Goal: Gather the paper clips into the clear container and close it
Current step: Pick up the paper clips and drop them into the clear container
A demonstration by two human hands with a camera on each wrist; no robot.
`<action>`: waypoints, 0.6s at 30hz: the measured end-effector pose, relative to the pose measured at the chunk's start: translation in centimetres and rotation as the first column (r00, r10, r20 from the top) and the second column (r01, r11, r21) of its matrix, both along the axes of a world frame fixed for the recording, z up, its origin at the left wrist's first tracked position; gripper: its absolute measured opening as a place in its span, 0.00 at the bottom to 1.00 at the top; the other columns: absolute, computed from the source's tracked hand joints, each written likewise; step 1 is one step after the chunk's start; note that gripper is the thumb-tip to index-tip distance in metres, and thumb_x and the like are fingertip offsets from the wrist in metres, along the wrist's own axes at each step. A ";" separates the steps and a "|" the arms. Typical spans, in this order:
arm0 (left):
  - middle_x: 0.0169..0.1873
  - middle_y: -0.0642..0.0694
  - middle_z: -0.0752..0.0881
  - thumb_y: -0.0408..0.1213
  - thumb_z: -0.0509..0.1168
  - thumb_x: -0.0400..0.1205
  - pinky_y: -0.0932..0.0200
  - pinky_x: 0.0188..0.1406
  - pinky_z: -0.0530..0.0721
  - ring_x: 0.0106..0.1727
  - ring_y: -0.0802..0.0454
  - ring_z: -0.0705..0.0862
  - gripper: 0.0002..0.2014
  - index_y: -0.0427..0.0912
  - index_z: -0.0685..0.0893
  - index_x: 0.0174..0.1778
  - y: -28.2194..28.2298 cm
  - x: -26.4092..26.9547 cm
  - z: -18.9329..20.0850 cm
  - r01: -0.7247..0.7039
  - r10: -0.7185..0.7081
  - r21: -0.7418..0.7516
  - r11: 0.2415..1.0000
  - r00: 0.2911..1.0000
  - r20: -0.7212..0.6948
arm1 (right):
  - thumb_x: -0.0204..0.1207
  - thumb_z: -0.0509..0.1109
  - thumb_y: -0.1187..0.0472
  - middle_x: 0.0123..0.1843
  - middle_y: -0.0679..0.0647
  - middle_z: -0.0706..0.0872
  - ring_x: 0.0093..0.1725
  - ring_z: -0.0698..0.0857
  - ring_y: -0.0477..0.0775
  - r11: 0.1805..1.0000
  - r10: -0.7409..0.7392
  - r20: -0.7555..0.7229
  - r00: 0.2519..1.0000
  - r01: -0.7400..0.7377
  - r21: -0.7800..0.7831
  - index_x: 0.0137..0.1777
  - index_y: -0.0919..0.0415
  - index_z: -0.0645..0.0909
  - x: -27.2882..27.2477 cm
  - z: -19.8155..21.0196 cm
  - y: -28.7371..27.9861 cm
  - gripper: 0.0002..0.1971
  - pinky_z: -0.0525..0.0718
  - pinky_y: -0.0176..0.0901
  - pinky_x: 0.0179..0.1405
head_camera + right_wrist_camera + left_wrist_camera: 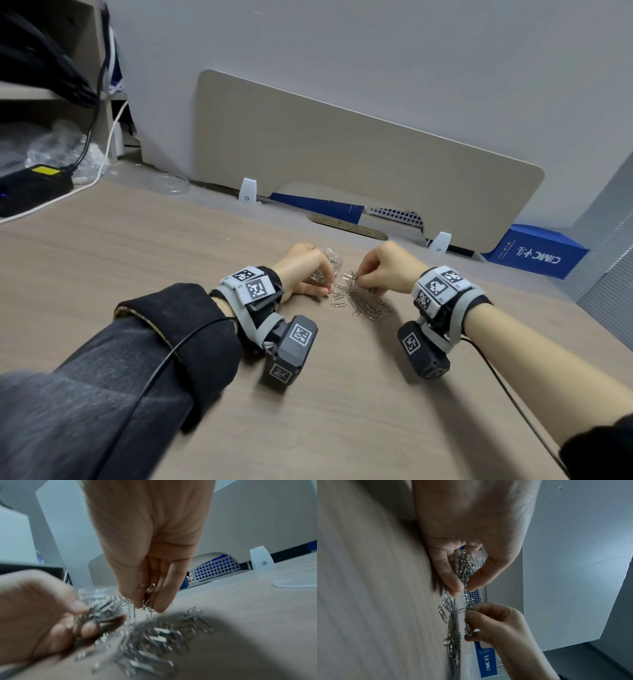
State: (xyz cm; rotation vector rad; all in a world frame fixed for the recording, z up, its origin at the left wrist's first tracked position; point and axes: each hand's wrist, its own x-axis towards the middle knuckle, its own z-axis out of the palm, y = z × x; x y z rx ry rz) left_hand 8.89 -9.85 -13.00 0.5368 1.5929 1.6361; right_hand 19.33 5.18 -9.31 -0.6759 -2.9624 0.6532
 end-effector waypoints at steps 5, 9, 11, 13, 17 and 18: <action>0.41 0.33 0.85 0.14 0.66 0.69 0.61 0.22 0.86 0.34 0.39 0.88 0.20 0.34 0.80 0.55 -0.2 0.1 0.1 0.049 -0.049 -0.009 0.999 0.998 -0.028 | 0.73 0.76 0.69 0.32 0.59 0.89 0.27 0.89 0.49 0.993 -0.008 -0.154 0.988 -0.010 -0.115 0.39 0.68 0.86 -0.2 3.0 -0.8 0.03 0.88 0.38 0.31; 0.40 0.34 0.87 0.14 0.67 0.69 0.62 0.21 0.84 0.30 0.41 0.89 0.26 0.34 0.80 0.63 0.0 0.1 0.0 0.098 -0.100 -0.031 0.995 0.993 -0.062 | 0.72 0.76 0.69 0.33 0.60 0.89 0.27 0.89 0.49 0.995 0.029 -0.202 0.979 -0.049 -0.091 0.40 0.68 0.86 -0.9 4.1 -1.7 0.02 0.90 0.40 0.32; 0.40 0.34 0.87 0.14 0.67 0.69 0.62 0.21 0.85 0.31 0.41 0.89 0.26 0.35 0.80 0.63 0.1 0.2 0.0 0.127 -0.130 -0.038 0.991 0.988 -0.083 | 0.72 0.76 0.68 0.35 0.60 0.90 0.29 0.90 0.52 0.996 0.064 -0.210 0.976 -0.077 -0.054 0.41 0.68 0.87 -1.3 3.9 -2.2 0.02 0.91 0.44 0.35; 0.41 0.34 0.87 0.14 0.66 0.70 0.62 0.22 0.85 0.32 0.42 0.88 0.23 0.35 0.83 0.60 0.0 0.3 0.0 0.147 -0.150 -0.037 0.988 0.984 -0.099 | 0.72 0.77 0.67 0.35 0.59 0.91 0.31 0.91 0.54 0.994 0.111 -0.198 0.974 -0.112 0.006 0.41 0.66 0.88 -1.6 3.5 -2.6 0.02 0.92 0.47 0.37; 0.40 0.36 0.86 0.15 0.66 0.70 0.62 0.23 0.85 0.34 0.43 0.88 0.23 0.31 0.83 0.61 -0.2 0.4 0.0 0.157 -0.161 -0.039 0.987 0.979 -0.121 | 0.71 0.77 0.67 0.35 0.55 0.91 0.33 0.92 0.53 0.989 0.144 -0.218 0.965 -0.136 0.051 0.44 0.64 0.89 -1.9 2.9 -2.6 0.03 0.92 0.47 0.39; 0.39 0.37 0.86 0.15 0.66 0.70 0.62 0.23 0.85 0.33 0.44 0.88 0.24 0.31 0.83 0.62 -0.2 0.4 0.0 0.159 -0.163 -0.044 0.986 0.978 -0.127 | 0.71 0.76 0.67 0.36 0.54 0.91 0.34 0.92 0.53 0.991 0.137 -0.234 0.962 -0.132 0.040 0.45 0.64 0.89 -1.8 2.8 -2.5 0.04 0.92 0.47 0.40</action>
